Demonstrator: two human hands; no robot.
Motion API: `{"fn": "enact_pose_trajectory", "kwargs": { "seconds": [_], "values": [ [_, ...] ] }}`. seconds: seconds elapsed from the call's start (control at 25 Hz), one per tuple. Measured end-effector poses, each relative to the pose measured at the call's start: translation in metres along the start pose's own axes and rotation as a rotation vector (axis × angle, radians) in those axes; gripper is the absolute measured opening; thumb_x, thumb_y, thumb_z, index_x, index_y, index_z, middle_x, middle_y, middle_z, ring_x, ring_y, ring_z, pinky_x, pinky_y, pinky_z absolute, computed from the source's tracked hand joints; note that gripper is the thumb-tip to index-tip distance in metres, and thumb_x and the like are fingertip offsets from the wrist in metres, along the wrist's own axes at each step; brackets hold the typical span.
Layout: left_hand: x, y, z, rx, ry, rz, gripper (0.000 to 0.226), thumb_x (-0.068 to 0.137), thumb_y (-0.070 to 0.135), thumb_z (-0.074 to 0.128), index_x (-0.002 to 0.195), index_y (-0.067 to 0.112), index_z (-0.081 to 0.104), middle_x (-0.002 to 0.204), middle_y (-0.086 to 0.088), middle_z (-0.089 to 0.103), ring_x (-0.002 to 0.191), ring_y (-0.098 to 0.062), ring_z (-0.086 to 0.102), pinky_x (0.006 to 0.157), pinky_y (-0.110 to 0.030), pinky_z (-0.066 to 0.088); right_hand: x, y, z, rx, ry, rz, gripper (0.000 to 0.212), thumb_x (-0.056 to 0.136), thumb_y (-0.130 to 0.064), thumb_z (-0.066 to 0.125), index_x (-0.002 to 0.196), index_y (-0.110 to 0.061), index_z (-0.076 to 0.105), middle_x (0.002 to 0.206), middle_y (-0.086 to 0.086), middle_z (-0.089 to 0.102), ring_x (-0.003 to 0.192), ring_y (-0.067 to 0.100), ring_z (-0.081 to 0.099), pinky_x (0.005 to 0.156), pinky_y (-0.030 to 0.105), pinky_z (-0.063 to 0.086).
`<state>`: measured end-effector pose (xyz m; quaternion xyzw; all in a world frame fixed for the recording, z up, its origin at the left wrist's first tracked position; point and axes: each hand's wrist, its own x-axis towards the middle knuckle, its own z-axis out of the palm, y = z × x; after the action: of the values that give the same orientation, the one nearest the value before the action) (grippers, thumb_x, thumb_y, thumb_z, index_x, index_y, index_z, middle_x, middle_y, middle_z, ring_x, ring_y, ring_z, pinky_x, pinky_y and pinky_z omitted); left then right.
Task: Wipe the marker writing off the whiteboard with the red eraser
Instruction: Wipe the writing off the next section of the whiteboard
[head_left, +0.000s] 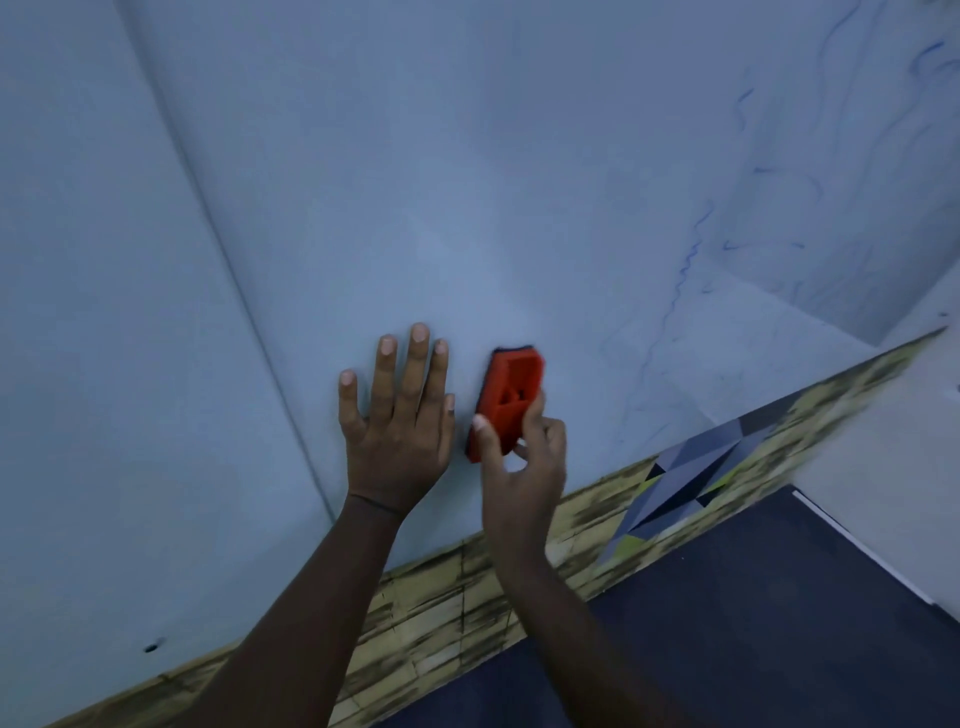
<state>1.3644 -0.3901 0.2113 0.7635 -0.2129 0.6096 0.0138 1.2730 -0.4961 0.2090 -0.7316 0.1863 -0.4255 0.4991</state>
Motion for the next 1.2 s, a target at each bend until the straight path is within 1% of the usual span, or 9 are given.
{"fn": "enact_pose_trajectory", "kwargs": {
  "seconds": [0.16,0.28,0.36,0.56,0.68,0.76,0.84,1.0,1.2],
  "values": [
    [-0.006,-0.002,0.002,0.021,0.012,0.067,0.066,0.105,0.033,0.056,0.164,0.009,0.038,0.176,-0.014,0.020,0.164,-0.034,0.014,0.130,-0.058,0.005,-0.002,0.015,-0.005,0.053,-0.001,0.021,0.066,0.094,-0.046,0.070,0.152,-0.021,0.051,0.104,-0.002,0.054,0.100,0.011,0.062,0.081,0.016,0.053],
    [-0.010,-0.002,0.002,0.026,0.007,0.108,0.066,0.102,0.030,0.059,0.163,0.011,0.040,0.174,-0.013,0.026,0.163,-0.033,0.019,0.130,-0.058,0.006,0.028,0.034,-0.016,0.323,0.105,0.358,0.033,0.095,-0.045,0.071,0.126,-0.034,0.067,0.105,-0.001,0.069,0.098,0.015,0.071,0.079,0.026,0.059],
    [-0.012,-0.002,0.001,0.021,-0.004,0.131,0.067,0.102,0.030,0.058,0.163,0.012,0.040,0.175,-0.011,0.025,0.163,-0.031,0.018,0.130,-0.058,0.005,0.041,0.066,-0.023,0.479,0.156,0.593,0.023,0.098,-0.039,0.070,0.119,-0.031,0.069,0.108,-0.001,0.074,0.103,0.020,0.073,0.084,0.038,0.062],
    [-0.015,0.003,0.003,0.023,0.002,0.131,0.068,0.102,0.033,0.056,0.164,0.012,0.039,0.176,-0.009,0.022,0.163,-0.029,0.017,0.130,-0.057,0.004,0.021,0.141,-0.020,0.604,0.154,1.177,0.045,0.103,-0.036,0.063,0.130,-0.001,0.060,0.125,0.020,0.068,0.099,0.032,0.068,0.073,0.040,0.058],
    [-0.015,0.006,0.003,0.019,0.002,0.131,0.067,0.102,0.033,0.055,0.163,0.012,0.040,0.176,-0.009,0.022,0.163,-0.029,0.017,0.130,-0.056,0.004,0.013,0.158,-0.028,0.627,0.019,1.276,0.053,0.104,-0.037,0.060,0.139,0.002,0.053,0.123,0.021,0.066,0.092,0.030,0.066,0.081,0.043,0.058],
    [-0.017,0.007,0.004,0.016,-0.004,0.120,0.067,0.101,0.033,0.055,0.163,0.012,0.040,0.175,-0.009,0.023,0.163,-0.029,0.017,0.130,-0.056,0.004,0.022,0.154,-0.037,0.637,0.004,1.246,0.052,0.104,-0.035,0.061,0.139,0.002,0.053,0.115,0.019,0.067,0.091,0.029,0.066,0.087,0.046,0.057],
    [-0.018,0.012,0.005,0.020,-0.006,0.092,0.068,0.101,0.033,0.056,0.163,0.012,0.040,0.175,-0.008,0.024,0.163,-0.029,0.017,0.131,-0.056,0.003,0.045,0.139,-0.049,0.641,0.040,1.124,0.048,0.102,-0.035,0.064,0.138,-0.004,0.057,0.117,0.016,0.069,0.095,0.029,0.069,0.082,0.042,0.060],
    [-0.016,0.030,0.004,-0.019,-0.028,-0.014,0.075,0.099,0.033,0.059,0.166,0.011,0.034,0.177,-0.009,0.017,0.164,-0.030,0.012,0.129,-0.061,-0.001,0.097,0.083,-0.065,0.448,0.165,0.552,0.027,0.096,-0.041,0.072,0.122,-0.043,0.070,0.116,0.000,0.070,0.105,0.020,0.070,0.081,0.028,0.060],
    [0.015,0.069,0.003,-0.020,-0.065,-0.127,0.077,0.099,0.037,0.060,0.167,0.012,0.030,0.169,-0.007,0.027,0.161,-0.030,0.015,0.123,-0.065,0.001,0.070,0.055,-0.054,-0.044,-0.053,-0.084,0.069,0.097,-0.057,0.062,0.153,-0.019,0.050,0.108,-0.005,0.051,0.098,0.013,0.059,0.079,0.018,0.052]
  ]
}}
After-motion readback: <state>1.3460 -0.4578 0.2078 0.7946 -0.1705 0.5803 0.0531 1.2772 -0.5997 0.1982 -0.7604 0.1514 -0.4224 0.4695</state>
